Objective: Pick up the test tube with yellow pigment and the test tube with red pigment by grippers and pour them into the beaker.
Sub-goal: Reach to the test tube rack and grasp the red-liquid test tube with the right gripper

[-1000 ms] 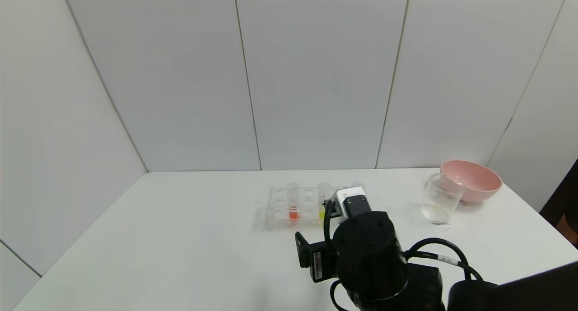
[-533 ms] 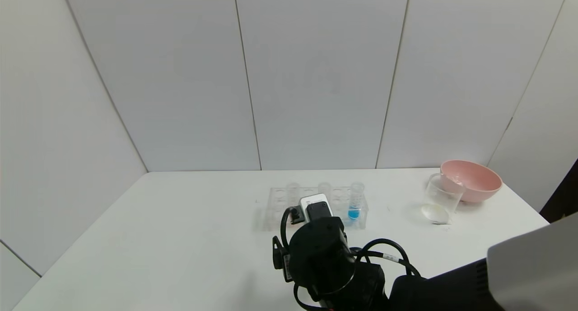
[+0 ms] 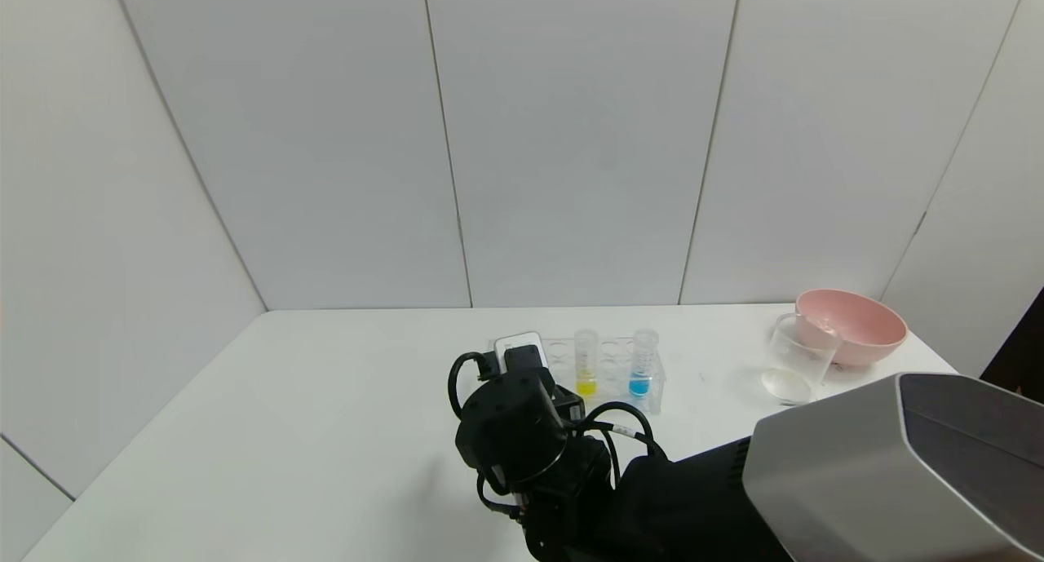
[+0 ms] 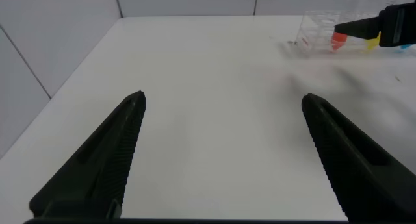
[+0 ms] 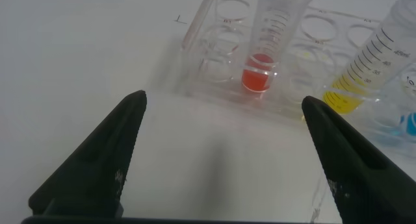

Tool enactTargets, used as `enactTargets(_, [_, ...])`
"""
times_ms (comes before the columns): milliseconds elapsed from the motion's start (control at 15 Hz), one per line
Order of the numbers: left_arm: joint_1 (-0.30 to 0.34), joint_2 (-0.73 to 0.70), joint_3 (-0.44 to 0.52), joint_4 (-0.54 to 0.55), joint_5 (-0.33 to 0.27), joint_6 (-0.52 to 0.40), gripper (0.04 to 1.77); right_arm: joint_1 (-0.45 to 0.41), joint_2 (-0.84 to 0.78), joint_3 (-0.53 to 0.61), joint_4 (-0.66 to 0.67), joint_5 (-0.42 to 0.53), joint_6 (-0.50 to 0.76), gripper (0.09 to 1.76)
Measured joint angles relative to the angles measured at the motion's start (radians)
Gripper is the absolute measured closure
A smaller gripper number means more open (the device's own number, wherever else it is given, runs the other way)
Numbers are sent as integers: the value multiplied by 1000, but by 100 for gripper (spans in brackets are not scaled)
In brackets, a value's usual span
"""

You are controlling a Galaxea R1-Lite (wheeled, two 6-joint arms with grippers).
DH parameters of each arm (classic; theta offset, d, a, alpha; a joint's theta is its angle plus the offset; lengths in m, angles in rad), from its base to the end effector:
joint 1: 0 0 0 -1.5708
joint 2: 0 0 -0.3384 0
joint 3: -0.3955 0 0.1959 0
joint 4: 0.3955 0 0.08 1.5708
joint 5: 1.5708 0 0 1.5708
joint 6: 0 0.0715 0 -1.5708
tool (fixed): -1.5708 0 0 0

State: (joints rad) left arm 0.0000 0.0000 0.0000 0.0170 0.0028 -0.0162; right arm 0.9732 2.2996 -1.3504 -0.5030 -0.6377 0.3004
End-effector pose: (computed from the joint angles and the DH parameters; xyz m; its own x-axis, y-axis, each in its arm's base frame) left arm -0.0061 0.0002 0.0729 0.9999 0.0028 -0.0170 -0.0031 0.9999 -0.0161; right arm 0.3255 0.4026 0.0901 0.9000 0.2642 -0.3467 -0.2740 0.9615 0.0215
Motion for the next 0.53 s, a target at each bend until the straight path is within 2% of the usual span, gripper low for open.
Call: enactTargets(533, [0,0,0,0,0,0,9,-77,119,-210,32,-18,-41,14])
